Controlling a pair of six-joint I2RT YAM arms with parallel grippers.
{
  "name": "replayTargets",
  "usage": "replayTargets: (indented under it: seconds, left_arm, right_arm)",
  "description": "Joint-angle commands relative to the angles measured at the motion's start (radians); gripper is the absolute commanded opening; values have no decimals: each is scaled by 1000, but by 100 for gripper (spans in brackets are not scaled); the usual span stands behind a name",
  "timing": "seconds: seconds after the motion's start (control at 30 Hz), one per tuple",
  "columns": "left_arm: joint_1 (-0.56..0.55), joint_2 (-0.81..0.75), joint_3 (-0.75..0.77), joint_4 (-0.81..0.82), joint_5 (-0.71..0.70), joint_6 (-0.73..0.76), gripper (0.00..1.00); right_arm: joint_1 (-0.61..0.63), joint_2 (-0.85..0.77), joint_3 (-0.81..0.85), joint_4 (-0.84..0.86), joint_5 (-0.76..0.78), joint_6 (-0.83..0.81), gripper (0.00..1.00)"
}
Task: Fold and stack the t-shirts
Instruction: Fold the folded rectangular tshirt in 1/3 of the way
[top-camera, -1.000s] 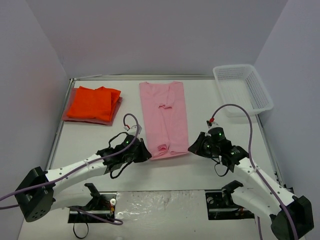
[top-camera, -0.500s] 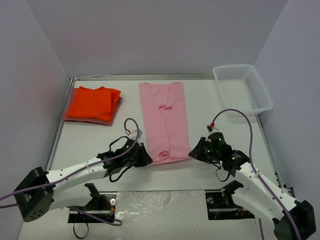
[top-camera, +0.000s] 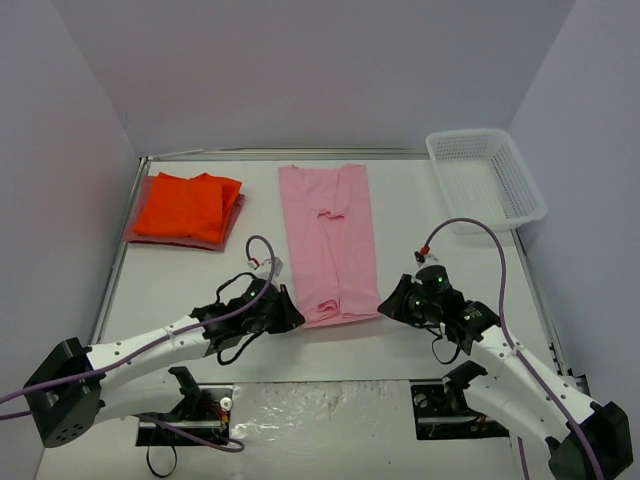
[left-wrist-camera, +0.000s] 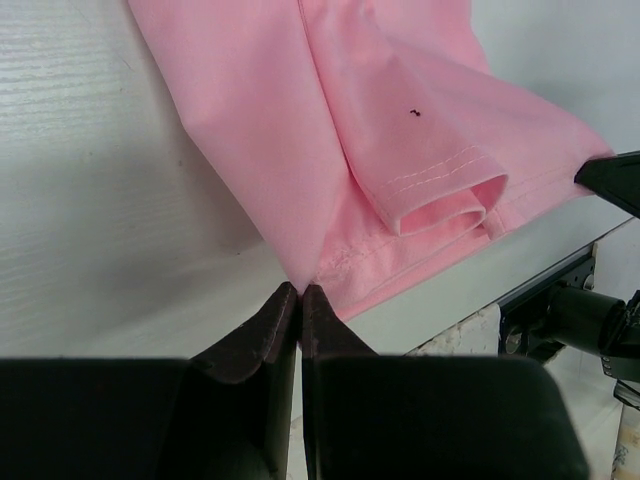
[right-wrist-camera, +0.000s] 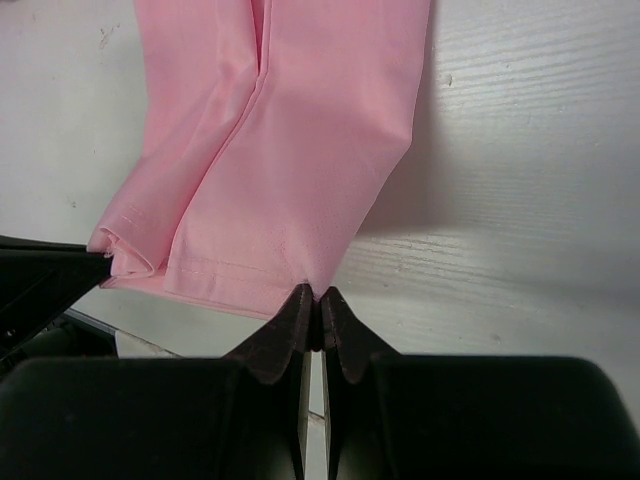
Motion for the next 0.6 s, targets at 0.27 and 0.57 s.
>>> replayTargets:
  seconds: [0.27, 0.57]
  left_arm:
    - [-3, -16, 108, -129, -91, 63, 2]
    - [12, 26, 247, -207, -137, 139, 2]
  right_arm:
    - [5, 79, 124, -34, 99, -69, 0]
    - [5, 172, 249, -34, 130, -113, 0]
